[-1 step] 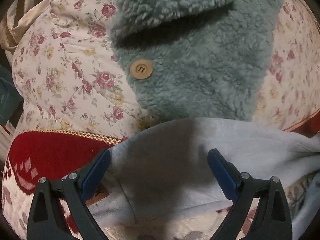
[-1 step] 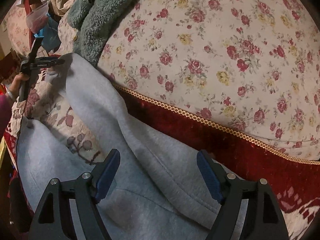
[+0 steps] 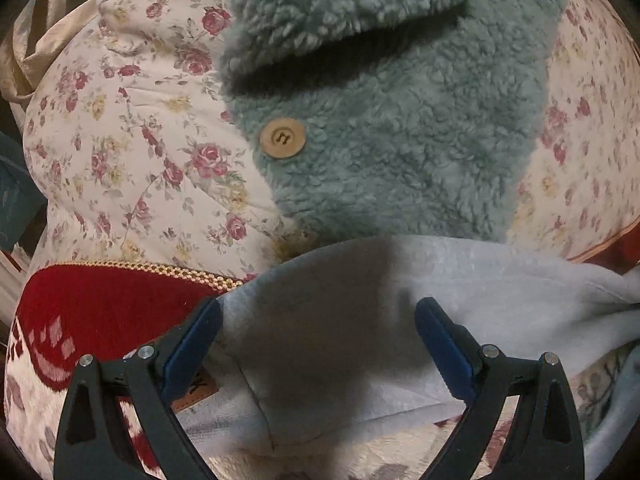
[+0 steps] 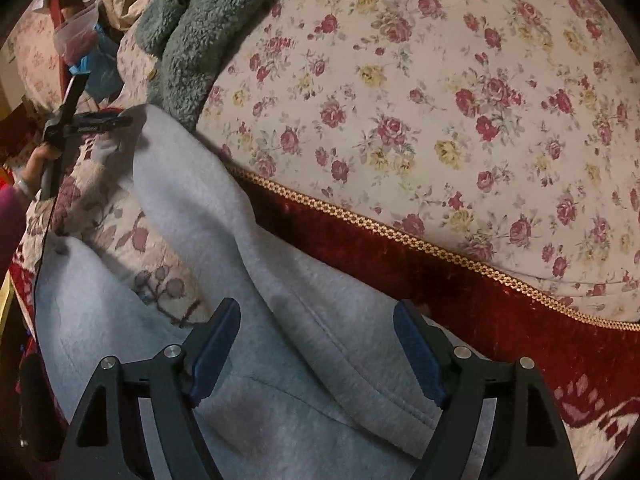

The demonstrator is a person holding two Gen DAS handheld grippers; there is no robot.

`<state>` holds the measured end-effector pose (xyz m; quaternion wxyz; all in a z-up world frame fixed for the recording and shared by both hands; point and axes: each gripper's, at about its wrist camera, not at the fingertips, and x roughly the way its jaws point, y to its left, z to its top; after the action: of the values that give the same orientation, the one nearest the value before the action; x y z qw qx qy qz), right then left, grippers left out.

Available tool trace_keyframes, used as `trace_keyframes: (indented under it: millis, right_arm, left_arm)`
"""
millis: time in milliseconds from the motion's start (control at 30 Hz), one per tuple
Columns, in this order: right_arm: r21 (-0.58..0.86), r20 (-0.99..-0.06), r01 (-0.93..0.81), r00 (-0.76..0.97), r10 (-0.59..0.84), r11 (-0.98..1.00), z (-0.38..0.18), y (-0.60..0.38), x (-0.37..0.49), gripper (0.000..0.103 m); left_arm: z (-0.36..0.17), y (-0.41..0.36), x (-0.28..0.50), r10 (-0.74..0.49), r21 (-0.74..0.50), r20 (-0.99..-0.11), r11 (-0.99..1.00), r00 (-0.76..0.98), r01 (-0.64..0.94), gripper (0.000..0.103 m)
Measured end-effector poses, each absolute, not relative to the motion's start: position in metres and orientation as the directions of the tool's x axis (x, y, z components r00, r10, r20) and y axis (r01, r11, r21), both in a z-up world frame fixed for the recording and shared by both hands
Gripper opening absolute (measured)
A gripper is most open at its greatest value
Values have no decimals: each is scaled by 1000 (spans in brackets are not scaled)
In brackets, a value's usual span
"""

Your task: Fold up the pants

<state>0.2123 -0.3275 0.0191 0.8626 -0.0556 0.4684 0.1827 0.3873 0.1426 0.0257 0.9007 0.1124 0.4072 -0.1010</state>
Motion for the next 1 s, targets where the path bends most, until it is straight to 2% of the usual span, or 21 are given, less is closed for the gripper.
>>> trace_keyframes:
  millis: [67, 100, 133, 167, 200, 300, 433, 467, 533, 600, 633, 700, 800, 867, 900, 933, 967, 1000]
  right_arm:
    - [69, -829, -385, 492, 268, 920, 21, -335, 209, 83]
    - [73, -829, -390, 489, 274, 918, 21, -338, 206, 83]
    - [79, -832, -394, 481, 278, 916, 20, -341, 205, 83]
    - [82, -840, -405, 464, 282, 911, 19, -344, 203, 83]
    - [73, -846, -420, 455, 279, 905, 18, -344, 201, 83]
    - [42, -851, -473, 445, 280, 880, 15, -340, 196, 83]
    - [-8, -873, -518, 422, 247, 856, -3, -322, 205, 83]
    - [-74, -875, -521, 442, 195, 850, -11, -314, 209, 83]
    - [-103, -877, -515, 451, 167, 851, -21, -307, 218, 81]
    - [-106, -890, -518, 430, 151, 849, -32, -301, 230, 46]
    - [-136, -892, -518, 434, 123, 844, -38, -297, 234, 32]
    - [-170, -887, -518, 452, 99, 839, -41, -291, 235, 25]
    - [-179, -873, -514, 476, 105, 839, -35, -290, 230, 23]
    - [-160, -876, -518, 466, 120, 841, -32, -293, 227, 23]
    - [-158, -877, -523, 464, 124, 838, -31, -293, 226, 23]
    - [-161, -877, -529, 463, 125, 833, -31, -294, 225, 23]
    - [-168, -879, -536, 462, 121, 827, -32, -292, 224, 23]
    - [-171, -880, -537, 461, 117, 826, -33, -293, 221, 23]
  left_arm:
    - [22, 137, 386, -75, 157, -756, 944, 650, 291, 92]
    - [20, 134, 385, -68, 175, -759, 936, 648, 304, 78]
    - [17, 131, 384, -50, 203, -760, 929, 648, 309, 54]
    - [15, 129, 385, -42, 211, -768, 926, 639, 315, 39]
    - [13, 129, 386, -43, 202, -781, 926, 623, 318, 16]
    - [7, 126, 388, -28, 211, -793, 924, 608, 318, 13]
    - [9, 128, 387, -64, 168, -790, 934, 610, 316, 27]
    - [10, 129, 387, -72, 159, -790, 935, 609, 317, 27]
    - [10, 133, 388, -79, 148, -794, 937, 603, 318, 27]
    - [6, 140, 394, -67, 157, -803, 934, 592, 320, 24]
    - [4, 149, 398, -63, 159, -810, 933, 584, 322, 14]
    - [-1, 152, 402, -55, 167, -813, 931, 580, 324, 5]
    - [4, 159, 398, -92, 140, -804, 931, 588, 338, 5]
    - [14, 164, 392, -151, 99, -795, 923, 587, 372, 9]
    - [20, 165, 390, -173, 88, -791, 917, 587, 388, 34]
    - [29, 165, 386, -190, 88, -779, 911, 598, 403, 80]
    - [38, 166, 382, -203, 95, -760, 905, 618, 414, 97]
    - [45, 166, 379, -219, 102, -739, 899, 638, 426, 103]
